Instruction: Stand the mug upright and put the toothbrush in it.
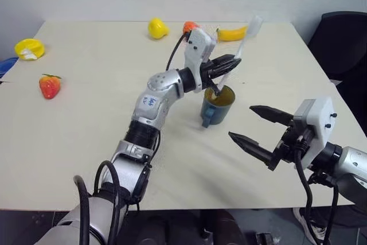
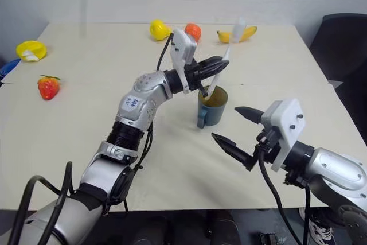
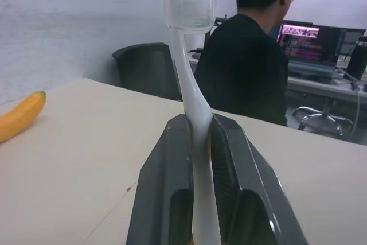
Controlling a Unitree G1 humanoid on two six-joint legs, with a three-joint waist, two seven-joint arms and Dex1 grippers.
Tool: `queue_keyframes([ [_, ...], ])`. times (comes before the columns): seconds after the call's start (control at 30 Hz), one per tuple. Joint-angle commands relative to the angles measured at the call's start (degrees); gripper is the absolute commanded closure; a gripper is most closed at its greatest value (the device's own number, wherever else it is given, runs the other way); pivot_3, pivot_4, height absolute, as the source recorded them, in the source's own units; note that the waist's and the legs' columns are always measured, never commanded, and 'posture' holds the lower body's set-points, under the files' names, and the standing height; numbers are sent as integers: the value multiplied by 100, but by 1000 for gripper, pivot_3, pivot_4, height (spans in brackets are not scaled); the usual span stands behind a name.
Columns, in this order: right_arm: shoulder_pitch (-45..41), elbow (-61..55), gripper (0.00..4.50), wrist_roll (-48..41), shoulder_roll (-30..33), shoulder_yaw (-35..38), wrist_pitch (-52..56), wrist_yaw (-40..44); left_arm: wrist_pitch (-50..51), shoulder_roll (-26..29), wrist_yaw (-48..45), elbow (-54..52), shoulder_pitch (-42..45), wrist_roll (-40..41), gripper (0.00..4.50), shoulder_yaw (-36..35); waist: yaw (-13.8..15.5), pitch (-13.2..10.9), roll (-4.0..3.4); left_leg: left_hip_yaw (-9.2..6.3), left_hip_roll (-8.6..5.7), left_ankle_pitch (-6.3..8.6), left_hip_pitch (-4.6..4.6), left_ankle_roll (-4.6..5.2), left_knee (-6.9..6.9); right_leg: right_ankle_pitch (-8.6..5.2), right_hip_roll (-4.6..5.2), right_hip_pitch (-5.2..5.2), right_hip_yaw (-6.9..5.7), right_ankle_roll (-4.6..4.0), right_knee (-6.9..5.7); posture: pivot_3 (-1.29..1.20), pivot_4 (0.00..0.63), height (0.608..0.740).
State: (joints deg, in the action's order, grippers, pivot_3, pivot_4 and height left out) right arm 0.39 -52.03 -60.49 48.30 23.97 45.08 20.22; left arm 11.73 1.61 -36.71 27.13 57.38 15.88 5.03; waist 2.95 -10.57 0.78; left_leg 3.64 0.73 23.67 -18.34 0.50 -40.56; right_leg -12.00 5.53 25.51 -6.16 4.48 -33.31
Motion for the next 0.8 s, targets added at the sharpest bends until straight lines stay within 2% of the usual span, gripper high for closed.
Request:
queue_keyframes([
  [0.03, -35, -210, 0, -235, 91, 214, -101, -213, -556, -200, 11, 244, -10, -1, 4347, -151, 9, 0, 0, -1, -1, 1, 0, 2, -1, 1, 1, 0, 0, 1, 1, 0, 150, 740],
  [0.07, -42, -202, 0, -284, 94, 223, -109, -254, -569, -248, 43, 318, -11, 20, 4347, -201, 11, 0, 0, -1, -1, 2, 0, 4, -2, 1, 1, 0, 0, 2, 3, 0, 150, 740],
  [0.13, -40, -184, 0, -354, 124, 241, -117, -295, -456, -300, -29, 351, -44, 137, 3565, -285, 9, 0, 0, -2, -1, 5, 0, 9, -3, 4, 1, 0, -1, 7, 12, 0, 150, 740],
  [0.23, -9, -134, 0, -369, 178, 248, -134, -274, -251, -235, -79, 103, -127, 249, 2833, -402, 7, 0, 0, -1, 0, 9, 0, 17, -3, 7, 0, 0, -2, 13, 23, 0, 150, 740],
  [0.4, -4, 104, 0, -236, 303, 233, -184, 62, 666, 556, -571, -1155, -488, 793, 1453, -686, -72, 0, 0, -1, 4, 14, 0, 26, -2, 11, 0, 0, 3, 19, 31, 0, 150, 740],
  [0.5, 110, 382, 0, -21, 511, 341, -199, 562, 1489, 1605, -1297, -2049, -808, 1163, 552, -738, -145, 0, -1, -6, 6, 14, 4, 25, -2, 11, -1, 0, 2, 19, 28, 0, 150, 740],
  [0.57, 255, 650, 0, 76, 697, 512, -192, 1022, 1801, 2644, -2066, -2519, -1069, 1294, 552, -785, -179, -1, -4, -9, 6, 14, 8, 24, -2, 11, -2, 0, 4, 18, 26, 0, 150, 740],
  [0.7, 652, 1239, 0, 457, 1069, 836, -281, 2054, 1492, 4818, -3890, -2905, -1708, 1200, 552, -874, -173, -3, -7, -7, 10, 17, 10, 19, 0, 5, -9, 12, 7, 9, 24, 0, 150, 740],
  [0.8, 682, 1656, 0, 731, 1142, 936, -420, 2452, 902, 5681, -4473, -2823, -2061, 948, 552, -914, -113, -5, -9, -1, 8, 21, 7, 21, -2, 3, -7, 10, 4, 6, 29, 0, 150, 740],
])
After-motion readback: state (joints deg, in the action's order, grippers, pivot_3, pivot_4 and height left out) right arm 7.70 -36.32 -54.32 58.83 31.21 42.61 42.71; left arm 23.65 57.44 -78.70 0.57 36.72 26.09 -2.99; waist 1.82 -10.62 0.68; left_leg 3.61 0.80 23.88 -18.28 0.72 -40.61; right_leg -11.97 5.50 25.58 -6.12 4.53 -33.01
